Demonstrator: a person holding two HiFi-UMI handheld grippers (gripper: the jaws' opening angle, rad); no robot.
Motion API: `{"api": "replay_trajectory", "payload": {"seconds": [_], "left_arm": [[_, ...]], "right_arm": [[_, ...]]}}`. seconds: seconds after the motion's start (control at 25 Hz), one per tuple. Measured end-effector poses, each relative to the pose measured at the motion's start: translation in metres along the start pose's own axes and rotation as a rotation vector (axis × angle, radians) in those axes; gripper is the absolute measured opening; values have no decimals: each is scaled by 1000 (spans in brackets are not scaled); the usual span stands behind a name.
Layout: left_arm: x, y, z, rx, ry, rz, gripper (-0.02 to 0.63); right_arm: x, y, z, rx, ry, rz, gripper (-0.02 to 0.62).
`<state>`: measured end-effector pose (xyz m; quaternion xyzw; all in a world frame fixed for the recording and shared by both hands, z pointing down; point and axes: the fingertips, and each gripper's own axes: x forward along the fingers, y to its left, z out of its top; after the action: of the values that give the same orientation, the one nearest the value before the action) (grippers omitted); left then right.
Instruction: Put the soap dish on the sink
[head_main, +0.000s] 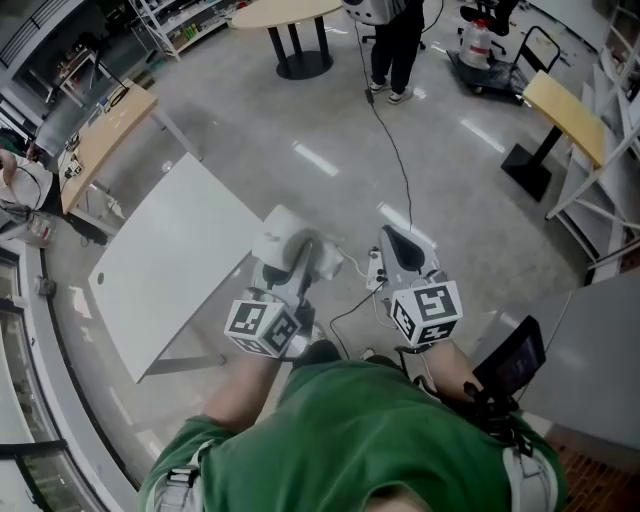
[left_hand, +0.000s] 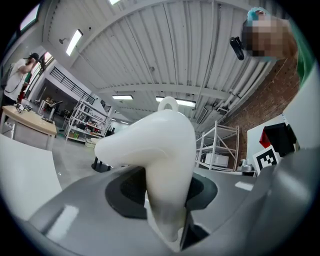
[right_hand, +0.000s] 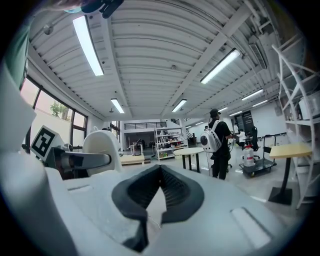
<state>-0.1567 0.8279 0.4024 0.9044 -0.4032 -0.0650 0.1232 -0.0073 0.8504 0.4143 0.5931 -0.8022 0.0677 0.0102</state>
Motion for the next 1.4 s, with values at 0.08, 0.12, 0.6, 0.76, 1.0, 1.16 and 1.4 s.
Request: {"api": "replay_trajectory", "payload": {"seconds": [0.08, 0.12, 0.6, 0.76, 1.0, 1.16, 1.4], "left_arm": [[3, 3, 3, 3, -6, 2, 151], [4, 4, 4, 4, -8, 2, 150], [50, 72, 14, -40, -8, -49, 150], [67, 103, 25, -42, -6, -81, 150], [87, 133, 36, -53, 5, -130, 151], [105, 139, 41, -69, 9, -140, 150], [136, 124, 45, -63, 0, -150, 150]], "right_arm": [[5, 1, 2, -2, -2, 4, 3], [7, 1, 3, -2, -1, 6, 3], [90, 13, 10, -37, 17, -14, 3], [128, 21, 15, -47, 17, -32, 2], [167, 27, 27, -60, 18, -64, 2], [182, 21, 34, -66, 28, -69, 2], [190, -10, 42, -64, 24, -66, 2]]}}
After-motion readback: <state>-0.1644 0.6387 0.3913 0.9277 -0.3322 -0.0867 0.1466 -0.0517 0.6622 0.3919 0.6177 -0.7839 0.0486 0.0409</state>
